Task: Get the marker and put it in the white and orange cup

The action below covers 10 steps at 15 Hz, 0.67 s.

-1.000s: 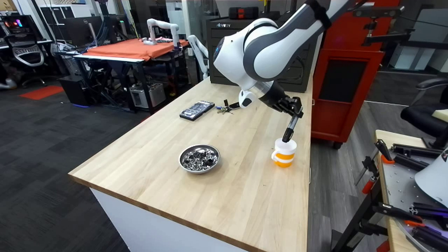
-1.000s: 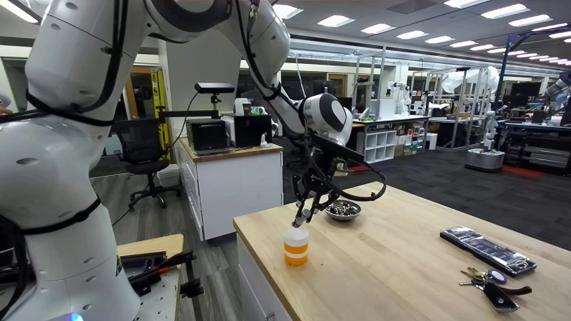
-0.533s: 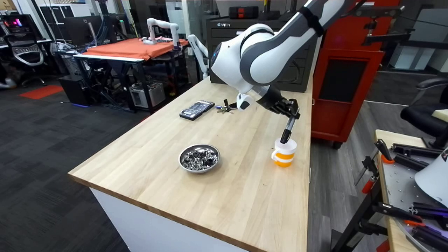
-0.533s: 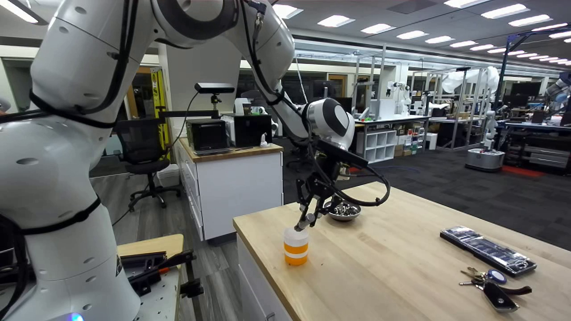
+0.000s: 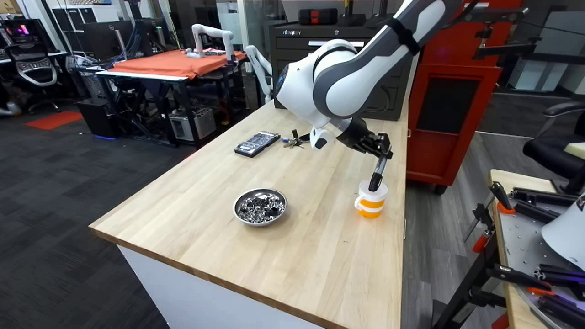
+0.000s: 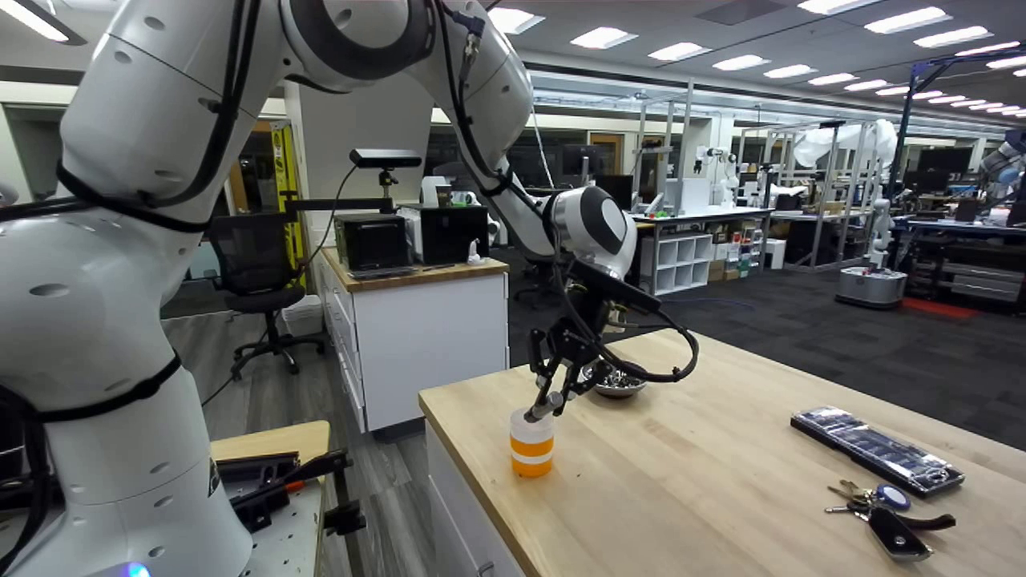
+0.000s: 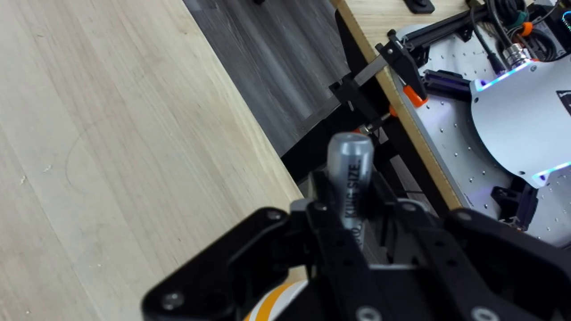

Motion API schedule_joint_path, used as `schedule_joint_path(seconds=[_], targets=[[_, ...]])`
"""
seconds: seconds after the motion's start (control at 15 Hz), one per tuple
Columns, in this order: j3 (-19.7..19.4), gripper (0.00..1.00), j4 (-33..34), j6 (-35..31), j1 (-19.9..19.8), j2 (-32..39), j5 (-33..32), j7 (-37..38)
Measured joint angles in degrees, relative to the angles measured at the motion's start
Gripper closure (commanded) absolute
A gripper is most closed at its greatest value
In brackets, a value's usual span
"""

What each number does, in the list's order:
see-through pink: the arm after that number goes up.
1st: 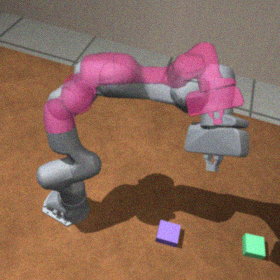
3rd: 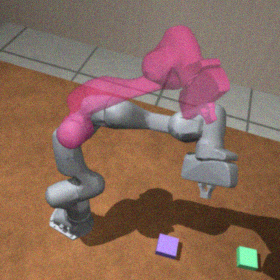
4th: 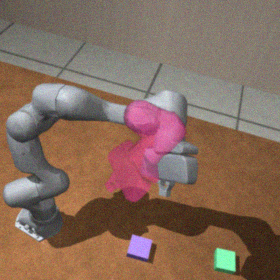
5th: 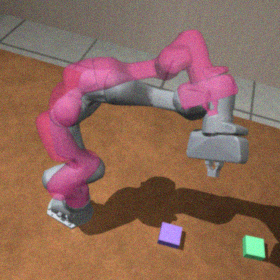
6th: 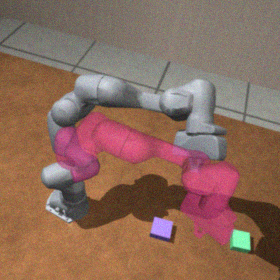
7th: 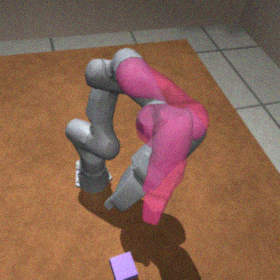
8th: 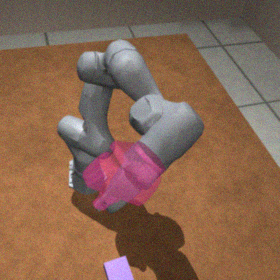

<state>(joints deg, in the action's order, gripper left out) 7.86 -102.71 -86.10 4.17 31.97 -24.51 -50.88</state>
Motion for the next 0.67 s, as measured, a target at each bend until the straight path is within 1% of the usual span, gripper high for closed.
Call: schedule_joint_path(seconds=[0.53, 0.6, 0.67], targets=[[0.11, 0.94, 0.14, 0.09, 0.21, 1.53, -0.01, -0.68], [0.12, 0.51, 0.22, 0.09, 0.26, 1.73, -0.01, -0.71], [0.13, 0.5, 0.27, 0.09, 0.32, 1.87, -0.01, -0.74]])
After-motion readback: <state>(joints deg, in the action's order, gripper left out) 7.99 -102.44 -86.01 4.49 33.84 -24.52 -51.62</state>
